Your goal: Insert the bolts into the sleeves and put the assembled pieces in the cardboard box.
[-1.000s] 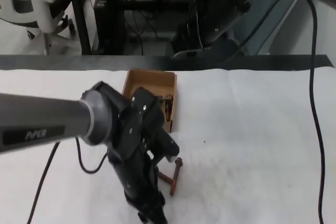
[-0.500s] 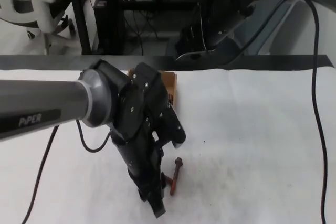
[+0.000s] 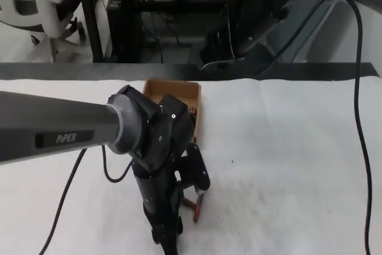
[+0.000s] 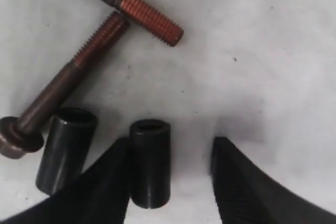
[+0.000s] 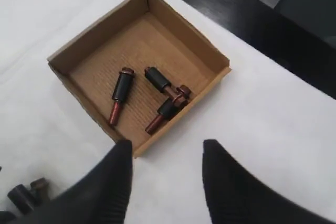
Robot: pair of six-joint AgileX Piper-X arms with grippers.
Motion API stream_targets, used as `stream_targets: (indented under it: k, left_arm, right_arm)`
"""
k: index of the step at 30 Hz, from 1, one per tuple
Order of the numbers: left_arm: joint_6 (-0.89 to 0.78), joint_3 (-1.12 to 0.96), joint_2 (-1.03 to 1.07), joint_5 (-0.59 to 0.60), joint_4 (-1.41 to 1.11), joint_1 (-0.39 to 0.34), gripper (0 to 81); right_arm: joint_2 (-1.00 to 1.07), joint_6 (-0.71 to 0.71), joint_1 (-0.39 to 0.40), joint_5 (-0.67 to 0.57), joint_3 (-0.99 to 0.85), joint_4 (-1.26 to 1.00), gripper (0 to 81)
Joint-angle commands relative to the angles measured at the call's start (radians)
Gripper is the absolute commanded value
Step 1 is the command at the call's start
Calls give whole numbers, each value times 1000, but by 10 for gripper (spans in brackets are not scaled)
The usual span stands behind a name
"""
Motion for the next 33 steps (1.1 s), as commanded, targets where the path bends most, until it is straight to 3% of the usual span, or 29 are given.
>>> stream_targets:
  k: [1,2,7,12,15,23,33]
  left_arm:
    - [-35,6,23,-54,22,-3,171]
    - [-45,6,20,-61,24,-2,4]
    - [-94,11,-47,-62,11,0,18]
    - [-207,102,-245,-55,-90,36,18]
    - [-290,228,-420,12,-230,69,18]
    - [-518,620,-936,116,-700,80,18]
    - [-557,870,-1241,82,-959,80,18]
  right_arm:
    - [-20,55,-11,-6,4,76,414]
    - [-20,88,-14,-6,13,88,414]
    - [-23,239,-20,-6,165,52,414]
    - [-23,338,47,-6,384,-105,414]
    - [-23,401,86,-6,452,-214,414]
    - [-11,436,123,87,460,-308,414]
    - [55,522,130,51,460,-290,414]
